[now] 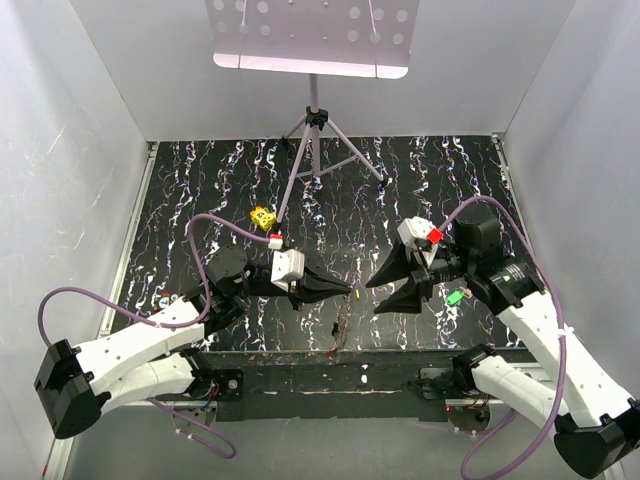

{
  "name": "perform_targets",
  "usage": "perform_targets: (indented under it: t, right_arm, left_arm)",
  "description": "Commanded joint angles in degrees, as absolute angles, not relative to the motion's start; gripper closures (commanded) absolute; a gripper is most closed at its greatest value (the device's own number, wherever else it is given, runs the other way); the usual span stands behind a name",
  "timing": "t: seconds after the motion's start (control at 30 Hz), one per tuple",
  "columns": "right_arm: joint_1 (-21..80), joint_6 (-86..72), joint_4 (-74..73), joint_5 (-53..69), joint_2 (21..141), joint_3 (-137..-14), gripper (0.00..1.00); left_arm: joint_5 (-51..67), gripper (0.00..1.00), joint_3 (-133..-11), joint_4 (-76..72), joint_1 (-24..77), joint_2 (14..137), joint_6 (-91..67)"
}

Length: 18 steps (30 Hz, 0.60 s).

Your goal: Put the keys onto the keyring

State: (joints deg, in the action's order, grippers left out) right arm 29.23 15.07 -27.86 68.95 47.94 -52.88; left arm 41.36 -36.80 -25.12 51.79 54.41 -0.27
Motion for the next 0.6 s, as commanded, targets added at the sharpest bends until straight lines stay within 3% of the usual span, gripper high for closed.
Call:
perform_targets:
  t: [0.0, 0.57]
  right_arm:
    - [29.18, 6.42, -12.83, 73.82, 49.39, -53.08, 0.41]
    - [31.73, -1.13, -6.42, 70.50, 51.24, -51.59, 0.54]
  left_arm:
    - [43.42, 1.00, -37.79, -30.14, 51.94, 53.88, -1.67]
    - [44.56, 1.00, -38.50, -31.99, 52.03, 56.16, -2.11]
